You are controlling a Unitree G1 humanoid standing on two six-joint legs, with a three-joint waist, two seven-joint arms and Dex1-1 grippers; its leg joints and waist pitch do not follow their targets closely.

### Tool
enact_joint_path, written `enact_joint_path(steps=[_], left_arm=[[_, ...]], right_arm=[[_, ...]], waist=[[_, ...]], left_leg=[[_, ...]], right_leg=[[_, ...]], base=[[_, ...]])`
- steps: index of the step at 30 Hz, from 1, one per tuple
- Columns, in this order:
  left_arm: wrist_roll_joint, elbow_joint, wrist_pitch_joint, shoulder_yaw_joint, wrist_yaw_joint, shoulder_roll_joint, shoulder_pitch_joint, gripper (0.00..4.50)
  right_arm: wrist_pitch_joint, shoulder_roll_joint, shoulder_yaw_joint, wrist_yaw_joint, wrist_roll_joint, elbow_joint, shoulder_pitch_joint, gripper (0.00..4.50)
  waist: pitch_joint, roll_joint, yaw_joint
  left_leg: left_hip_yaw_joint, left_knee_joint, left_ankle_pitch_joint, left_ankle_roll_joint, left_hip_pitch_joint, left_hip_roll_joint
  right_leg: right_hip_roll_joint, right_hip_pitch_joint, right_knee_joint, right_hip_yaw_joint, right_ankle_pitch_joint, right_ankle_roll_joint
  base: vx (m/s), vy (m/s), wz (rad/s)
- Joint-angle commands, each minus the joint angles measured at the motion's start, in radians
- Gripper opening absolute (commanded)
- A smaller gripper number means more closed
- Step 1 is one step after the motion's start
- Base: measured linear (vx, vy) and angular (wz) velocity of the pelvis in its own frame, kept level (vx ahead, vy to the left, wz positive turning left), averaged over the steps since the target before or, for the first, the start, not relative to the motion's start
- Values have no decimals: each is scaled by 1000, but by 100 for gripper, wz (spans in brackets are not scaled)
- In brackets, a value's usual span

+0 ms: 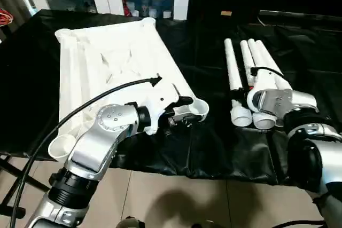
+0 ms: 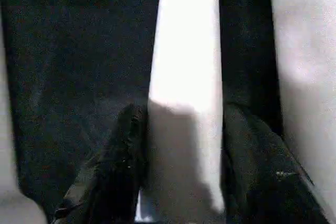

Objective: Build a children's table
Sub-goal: Pick table leg

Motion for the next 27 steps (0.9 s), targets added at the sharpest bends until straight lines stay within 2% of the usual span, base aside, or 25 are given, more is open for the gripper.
enact_joint_path(steps=[1,5,7,9,12,13,14,15,18,21,22,27], left_arm=[[-3,12,9,22,26,-9,-22,303],[-9,38,7,46,69,-33,-44,331],[9,60,3,48,94,-41,-70,345],[-14,88,36,87,143,-82,-102,363],[-59,107,76,134,181,-129,-133,385],[-90,120,104,165,208,-162,-158,390],[-133,136,136,207,242,-205,-186,390],[-161,145,156,234,264,-232,-203,411],[-256,184,205,317,341,-320,-260,430],[-337,213,248,383,387,-394,-306,450],[-376,217,269,407,396,-424,-322,450],[-400,234,291,413,416,-470,-359,450]], right_arm=[[-42,-12,-31,45,36,-34,7,186],[-56,-13,-41,154,72,-108,39,186],[-76,-9,-53,239,112,-192,77,186],[-82,-4,-57,333,159,-303,130,186],[-78,3,-57,409,205,-425,190,186],[-63,8,-54,443,234,-504,231,186],[-40,11,-50,480,268,-589,277,186],[-24,13,-47,501,288,-639,304,186],[38,21,-36,560,370,-823,401,186],[87,27,-23,592,436,-972,475,186],[103,30,-16,597,457,-1028,502,186],[125,40,16,591,475,-1144,562,186]], waist=[[-92,-14,7],[-96,-16,13],[-99,-16,15],[-100,-13,27],[-99,-15,38],[-94,-17,39],[-97,-13,44],[-95,-17,49],[-93,-17,58],[-92,-15,63],[-91,-18,62],[-92,-16,62]], left_leg=[[-8,-49,5,97,9,53],[-7,-43,40,136,5,53],[-8,-42,42,137,5,55],[-6,-39,42,143,7,59],[-9,-39,20,129,7,61],[-6,-40,8,127,6,58],[-9,-39,-6,119,10,62],[-8,-40,-21,112,10,60],[-12,-43,-44,102,9,60],[-15,-44,-55,92,6,57],[-14,-44,-53,89,4,56],[-18,-45,-51,86,3,55]], right_leg=[[-80,67,-45,44,77,-319],[-78,68,-40,40,133,-332],[-79,69,-38,40,133,-332],[-79,66,-39,38,131,-325],[-83,65,-41,38,95,-326],[-81,67,-46,40,82,-320],[-85,66,-45,40,66,-317],[-83,66,-49,40,41,-312],[-86,68,-57,39,-14,-299],[-87,67,-68,38,-85,-263],[-86,68,-70,38,-91,-256],[-85,65,-76,37,-117,-224]], base=[[0,0,0],[0,0,0],[0,0,0],[0,0,0],[0,0,0],[0,0,0],[0,0,0],[0,0,0],[0,0,0],[0,0,0],[0,0,0],[0,0,0]])
